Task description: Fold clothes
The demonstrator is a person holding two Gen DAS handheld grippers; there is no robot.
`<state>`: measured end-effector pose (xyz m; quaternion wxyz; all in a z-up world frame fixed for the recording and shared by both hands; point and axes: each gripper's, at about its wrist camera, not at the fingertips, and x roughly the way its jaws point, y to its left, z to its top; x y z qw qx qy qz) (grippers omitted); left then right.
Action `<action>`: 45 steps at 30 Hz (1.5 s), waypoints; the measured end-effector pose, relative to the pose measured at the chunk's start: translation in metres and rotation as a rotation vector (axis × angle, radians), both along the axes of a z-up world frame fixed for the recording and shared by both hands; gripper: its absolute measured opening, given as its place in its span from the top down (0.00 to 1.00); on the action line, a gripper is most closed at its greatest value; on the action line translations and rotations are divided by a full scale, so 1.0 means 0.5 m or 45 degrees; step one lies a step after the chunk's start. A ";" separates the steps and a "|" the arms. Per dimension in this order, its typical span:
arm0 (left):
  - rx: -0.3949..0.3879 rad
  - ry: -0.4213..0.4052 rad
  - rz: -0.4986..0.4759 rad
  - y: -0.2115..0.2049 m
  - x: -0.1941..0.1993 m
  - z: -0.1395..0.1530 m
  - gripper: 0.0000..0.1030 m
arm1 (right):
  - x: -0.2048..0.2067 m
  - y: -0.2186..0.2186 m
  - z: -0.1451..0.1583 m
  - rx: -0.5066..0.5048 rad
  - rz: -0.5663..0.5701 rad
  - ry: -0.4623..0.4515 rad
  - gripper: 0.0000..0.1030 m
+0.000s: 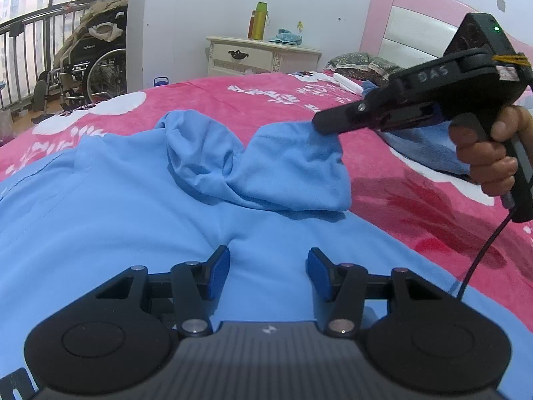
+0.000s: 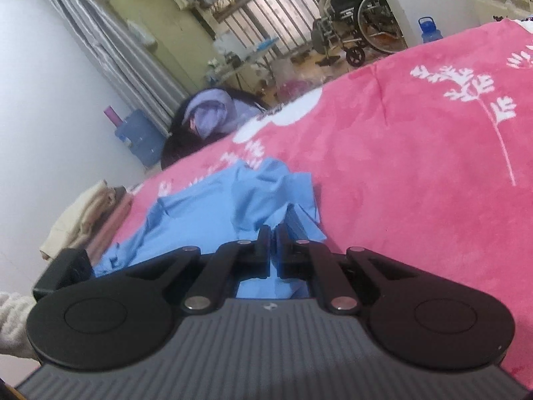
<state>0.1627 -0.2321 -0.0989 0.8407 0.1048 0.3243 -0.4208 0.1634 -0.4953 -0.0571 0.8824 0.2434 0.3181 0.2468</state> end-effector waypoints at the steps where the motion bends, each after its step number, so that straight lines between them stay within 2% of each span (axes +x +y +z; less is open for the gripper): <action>1: 0.000 0.000 0.000 0.000 0.000 0.000 0.48 | 0.000 -0.001 0.004 -0.005 -0.017 -0.014 0.99; 8: 0.001 -0.001 0.003 0.002 -0.001 0.000 0.48 | 0.003 -0.050 0.019 -0.133 -0.220 -0.031 1.00; 18: -0.001 0.000 0.008 0.004 -0.002 -0.001 0.48 | 0.048 -0.070 -0.015 -0.506 -0.437 0.075 1.00; 20: 0.000 0.000 0.008 0.004 -0.004 -0.002 0.48 | 0.060 -0.059 -0.039 -0.583 -0.446 0.148 0.99; 23: -0.001 0.021 0.026 0.003 -0.002 0.008 0.48 | 0.067 -0.079 -0.059 -0.525 -0.527 0.256 0.97; 27: -0.034 0.061 0.072 0.011 0.011 0.041 0.50 | 0.038 -0.129 -0.029 -0.327 -0.650 0.207 0.95; 30: -0.063 0.046 0.078 0.008 0.023 0.080 0.50 | 0.050 -0.144 -0.015 -0.243 -0.598 0.169 0.92; 32: -0.040 0.039 0.063 -0.016 0.037 0.091 0.50 | 0.087 -0.133 -0.018 -0.230 -0.511 0.182 0.89; 37: 0.061 -0.020 0.068 -0.106 0.072 0.060 0.50 | 0.179 -0.075 -0.027 -0.155 -0.314 0.186 0.76; 45: 0.207 -0.124 0.075 -0.239 0.120 0.011 0.51 | 0.276 -0.001 -0.049 -0.211 -0.152 0.303 0.73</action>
